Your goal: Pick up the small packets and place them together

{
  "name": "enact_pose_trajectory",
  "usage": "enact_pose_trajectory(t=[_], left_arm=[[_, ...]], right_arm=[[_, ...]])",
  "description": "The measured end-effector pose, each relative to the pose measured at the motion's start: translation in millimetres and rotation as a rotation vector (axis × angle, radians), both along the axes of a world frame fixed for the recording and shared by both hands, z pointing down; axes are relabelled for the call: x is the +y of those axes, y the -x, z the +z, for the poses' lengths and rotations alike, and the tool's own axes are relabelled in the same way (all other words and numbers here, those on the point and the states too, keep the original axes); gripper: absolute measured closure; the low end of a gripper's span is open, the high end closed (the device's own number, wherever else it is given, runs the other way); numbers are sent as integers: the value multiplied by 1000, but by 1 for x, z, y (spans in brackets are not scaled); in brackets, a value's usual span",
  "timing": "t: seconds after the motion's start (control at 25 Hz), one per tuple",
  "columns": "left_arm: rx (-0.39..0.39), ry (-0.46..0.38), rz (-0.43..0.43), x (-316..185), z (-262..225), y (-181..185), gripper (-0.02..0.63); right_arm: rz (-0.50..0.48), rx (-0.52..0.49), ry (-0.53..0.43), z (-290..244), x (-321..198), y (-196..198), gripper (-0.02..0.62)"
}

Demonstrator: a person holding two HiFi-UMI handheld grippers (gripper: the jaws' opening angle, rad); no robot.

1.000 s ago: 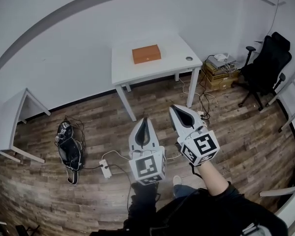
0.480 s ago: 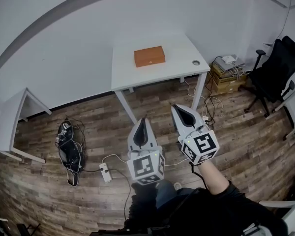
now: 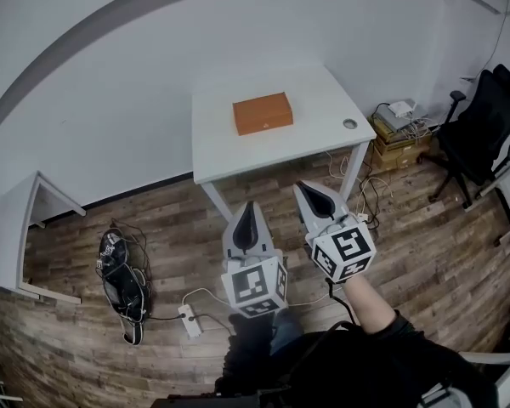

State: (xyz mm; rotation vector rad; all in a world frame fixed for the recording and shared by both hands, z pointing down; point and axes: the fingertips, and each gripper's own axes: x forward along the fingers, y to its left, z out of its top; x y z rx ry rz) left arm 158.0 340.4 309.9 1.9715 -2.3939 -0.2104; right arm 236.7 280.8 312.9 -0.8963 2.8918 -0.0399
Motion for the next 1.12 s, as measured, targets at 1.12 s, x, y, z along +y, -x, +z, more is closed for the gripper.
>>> enact_pose_trajectory(t=[1.12], left_arm=[[8, 119, 49, -238, 65, 150, 607]], right_arm=[[64, 147, 138, 74, -244, 147, 594]])
